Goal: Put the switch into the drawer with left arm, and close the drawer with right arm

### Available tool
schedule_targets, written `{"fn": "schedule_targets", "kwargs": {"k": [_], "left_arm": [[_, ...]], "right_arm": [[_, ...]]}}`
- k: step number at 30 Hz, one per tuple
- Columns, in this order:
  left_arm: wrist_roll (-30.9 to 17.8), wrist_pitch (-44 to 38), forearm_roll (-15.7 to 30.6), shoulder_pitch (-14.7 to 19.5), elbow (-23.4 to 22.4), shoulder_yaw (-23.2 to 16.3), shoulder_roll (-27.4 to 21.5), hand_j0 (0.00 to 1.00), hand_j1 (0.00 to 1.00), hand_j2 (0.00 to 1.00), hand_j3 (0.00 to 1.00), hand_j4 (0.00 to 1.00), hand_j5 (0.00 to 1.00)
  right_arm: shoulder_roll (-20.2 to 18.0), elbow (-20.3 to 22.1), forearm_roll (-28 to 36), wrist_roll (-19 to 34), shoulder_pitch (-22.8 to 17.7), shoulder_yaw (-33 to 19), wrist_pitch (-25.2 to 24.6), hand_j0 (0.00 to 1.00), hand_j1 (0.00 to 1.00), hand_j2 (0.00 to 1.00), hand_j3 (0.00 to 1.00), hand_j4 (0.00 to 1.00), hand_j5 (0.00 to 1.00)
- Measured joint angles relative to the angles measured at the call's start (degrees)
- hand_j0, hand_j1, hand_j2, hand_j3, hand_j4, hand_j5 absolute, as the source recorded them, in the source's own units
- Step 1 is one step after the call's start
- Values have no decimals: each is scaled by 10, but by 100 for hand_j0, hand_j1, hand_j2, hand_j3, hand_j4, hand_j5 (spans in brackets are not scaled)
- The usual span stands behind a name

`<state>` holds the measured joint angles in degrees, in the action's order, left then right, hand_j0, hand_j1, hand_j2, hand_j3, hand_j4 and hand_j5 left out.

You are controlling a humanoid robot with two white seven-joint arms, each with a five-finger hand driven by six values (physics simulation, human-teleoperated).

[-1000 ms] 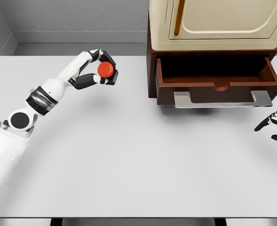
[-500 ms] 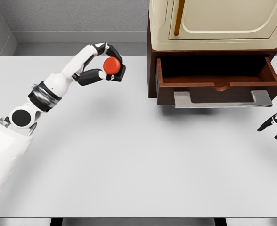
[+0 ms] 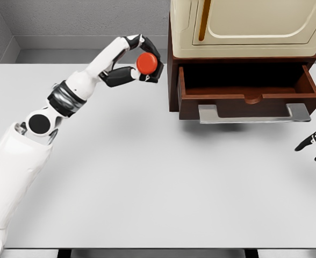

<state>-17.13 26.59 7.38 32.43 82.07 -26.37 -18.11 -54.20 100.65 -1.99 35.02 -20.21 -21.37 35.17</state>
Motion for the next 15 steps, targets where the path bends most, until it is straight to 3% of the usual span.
{"fn": "schedule_targets", "kwargs": {"k": [6, 15], "left_arm": [[-1, -8, -22, 11, -5, -7, 24, 32, 32, 32, 32, 32, 32], [0, -31, -97, 30, -5, -8, 72, 32, 32, 32, 32, 32, 32]], "right_arm": [[0, 0, 0, 0, -9, -4, 0, 64, 64, 64, 64, 64, 64], [0, 0, 0, 0, -14, -9, 0, 64, 64, 64, 64, 64, 64]]}}
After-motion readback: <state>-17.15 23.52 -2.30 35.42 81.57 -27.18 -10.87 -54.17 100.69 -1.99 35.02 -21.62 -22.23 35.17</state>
